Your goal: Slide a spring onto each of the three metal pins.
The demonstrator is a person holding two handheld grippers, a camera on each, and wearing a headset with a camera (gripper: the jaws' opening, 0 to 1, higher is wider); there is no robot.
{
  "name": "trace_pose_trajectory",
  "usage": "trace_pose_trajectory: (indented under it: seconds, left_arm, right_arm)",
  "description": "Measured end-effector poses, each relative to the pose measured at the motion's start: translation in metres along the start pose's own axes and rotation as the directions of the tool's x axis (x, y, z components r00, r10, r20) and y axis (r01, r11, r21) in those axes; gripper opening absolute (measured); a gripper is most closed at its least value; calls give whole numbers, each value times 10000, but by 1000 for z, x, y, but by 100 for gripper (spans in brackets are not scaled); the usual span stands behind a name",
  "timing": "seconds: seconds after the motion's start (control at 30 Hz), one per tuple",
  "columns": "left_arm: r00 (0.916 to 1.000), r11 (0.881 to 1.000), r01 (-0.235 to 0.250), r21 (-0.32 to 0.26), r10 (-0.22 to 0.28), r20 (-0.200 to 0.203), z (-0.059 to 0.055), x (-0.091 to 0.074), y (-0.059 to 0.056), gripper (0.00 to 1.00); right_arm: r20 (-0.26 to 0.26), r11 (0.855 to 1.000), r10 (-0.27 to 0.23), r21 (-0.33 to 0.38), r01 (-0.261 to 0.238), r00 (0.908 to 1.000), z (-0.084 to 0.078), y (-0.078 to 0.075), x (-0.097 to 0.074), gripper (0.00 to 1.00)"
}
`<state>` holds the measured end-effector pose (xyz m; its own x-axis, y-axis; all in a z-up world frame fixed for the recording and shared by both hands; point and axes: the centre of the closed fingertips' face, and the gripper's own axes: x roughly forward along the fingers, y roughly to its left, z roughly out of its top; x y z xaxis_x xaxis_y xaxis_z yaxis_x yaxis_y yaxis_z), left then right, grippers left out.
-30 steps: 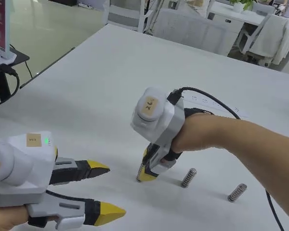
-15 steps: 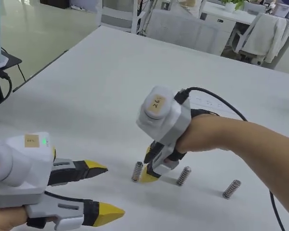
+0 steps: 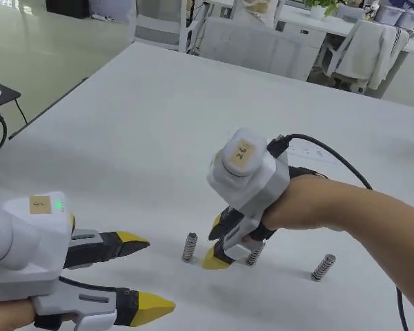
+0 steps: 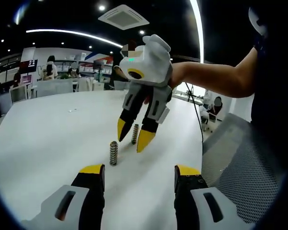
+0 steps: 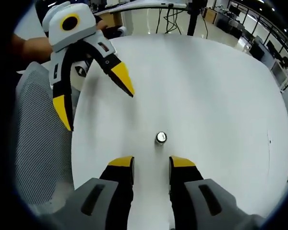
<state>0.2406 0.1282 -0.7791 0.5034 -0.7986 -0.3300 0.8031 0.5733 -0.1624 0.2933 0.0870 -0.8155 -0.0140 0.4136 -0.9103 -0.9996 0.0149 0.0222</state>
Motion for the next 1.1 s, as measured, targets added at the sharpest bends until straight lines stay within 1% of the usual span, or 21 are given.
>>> trace_pose_trajectory:
  seconds: [0.23,0.3,0.43,0.53,0.67,0.73,0.8,0.97,1.1]
  left_arm:
    - [10000,10000,33,53,-33,7,2,1,-3,54]
    - [10000,10000,49,49,-49,1,2,1,-4,54]
    - [10000,10000,63,29,-63,-52,1,1,-5,54]
    - [9999,9999,105,9,-104,-76,0,1,-7,55]
    - [9999,9999,136,2,-136,-69,0,2,-9,55]
    - [9999,9999,148,-5,-148,-60,1,2,-10,55]
    - [9998,9998,174,0,-174,-71,1,3,-12,55]
    - [9997,9997,227,3,-227,-124,0,4,-15,56]
    - [9997,9997,236,15,-236,-114,0,4,-17,56]
  right_arm:
    - [512,9995,-99,297,84,9986,-4,12,-8,28]
    - [568,9993,-142,364,121,9983,-7,14,-9,28]
    - [845,9976,-190,682,132,9962,-11,19,-11,28]
    - [957,9964,-326,807,249,9949,-15,21,-13,28]
    - [1312,9930,-462,1141,313,9903,-17,26,-18,28]
    - [1546,9906,-593,1312,390,9862,-17,27,-21,29]
    - [1867,9877,-637,1523,351,9803,-15,30,-25,30]
    - [2004,9854,-824,1629,498,9762,-21,36,-31,30]
    - [2313,9800,-1038,1900,597,9673,-27,39,-37,31]
